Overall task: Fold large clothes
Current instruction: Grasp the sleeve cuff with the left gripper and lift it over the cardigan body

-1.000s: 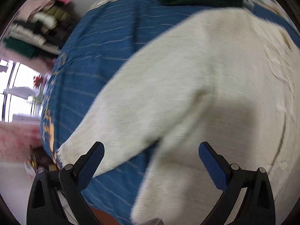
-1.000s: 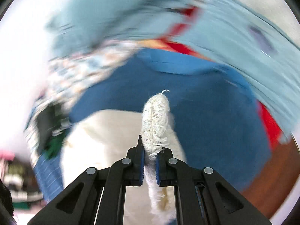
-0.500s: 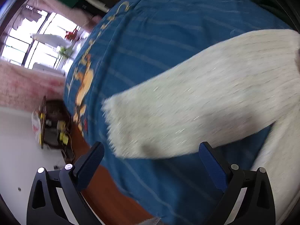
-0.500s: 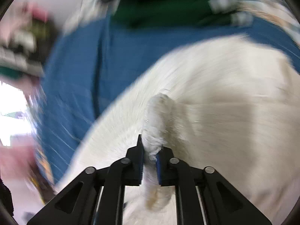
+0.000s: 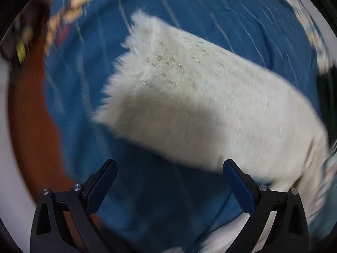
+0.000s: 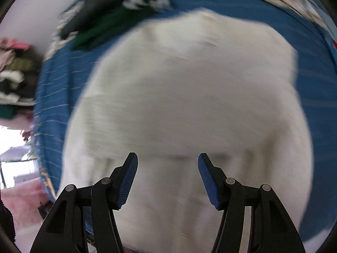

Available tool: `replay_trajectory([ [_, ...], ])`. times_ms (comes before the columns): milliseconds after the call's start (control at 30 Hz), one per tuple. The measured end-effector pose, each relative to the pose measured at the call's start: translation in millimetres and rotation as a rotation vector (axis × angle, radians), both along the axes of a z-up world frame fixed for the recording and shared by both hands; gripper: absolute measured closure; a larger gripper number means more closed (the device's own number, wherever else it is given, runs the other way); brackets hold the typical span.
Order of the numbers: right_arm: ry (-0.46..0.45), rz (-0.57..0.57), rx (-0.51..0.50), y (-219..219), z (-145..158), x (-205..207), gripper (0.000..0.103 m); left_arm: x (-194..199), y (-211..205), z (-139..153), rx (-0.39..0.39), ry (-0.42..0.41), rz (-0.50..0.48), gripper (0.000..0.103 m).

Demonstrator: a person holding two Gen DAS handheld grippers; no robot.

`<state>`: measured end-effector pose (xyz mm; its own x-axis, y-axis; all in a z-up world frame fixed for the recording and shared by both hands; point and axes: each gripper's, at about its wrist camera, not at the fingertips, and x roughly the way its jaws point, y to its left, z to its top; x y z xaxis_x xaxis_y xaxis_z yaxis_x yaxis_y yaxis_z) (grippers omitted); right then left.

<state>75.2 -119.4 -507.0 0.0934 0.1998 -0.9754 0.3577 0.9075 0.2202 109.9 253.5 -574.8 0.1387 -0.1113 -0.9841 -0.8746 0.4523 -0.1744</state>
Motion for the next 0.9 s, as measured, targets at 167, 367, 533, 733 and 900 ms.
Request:
replay_trajectory([
  [167, 0.049, -0.076, -0.013, -39, -22, -34, 0.041, 31, 39, -11, 0.098, -0.051, 0.151, 0.042],
  [367, -0.002, -0.02, -0.068, 16, -29, -12, 0.041, 89, 80, 22, 0.255, -0.142, 0.084, 0.088],
  [533, -0.097, 0.034, -0.006, 68, -44, 34, 0.056, 146, 73, 91, 0.426, -0.248, -0.091, 0.089],
  [733, 0.028, 0.13, -0.026, 112, -111, 76, 0.061, 187, 24, 161, 0.642, -0.328, -0.348, 0.09],
  [900, -0.007, 0.112, -0.157, 84, -72, 64, 0.038, 199, -39, 195, 0.77, -0.414, -0.571, 0.091],
])
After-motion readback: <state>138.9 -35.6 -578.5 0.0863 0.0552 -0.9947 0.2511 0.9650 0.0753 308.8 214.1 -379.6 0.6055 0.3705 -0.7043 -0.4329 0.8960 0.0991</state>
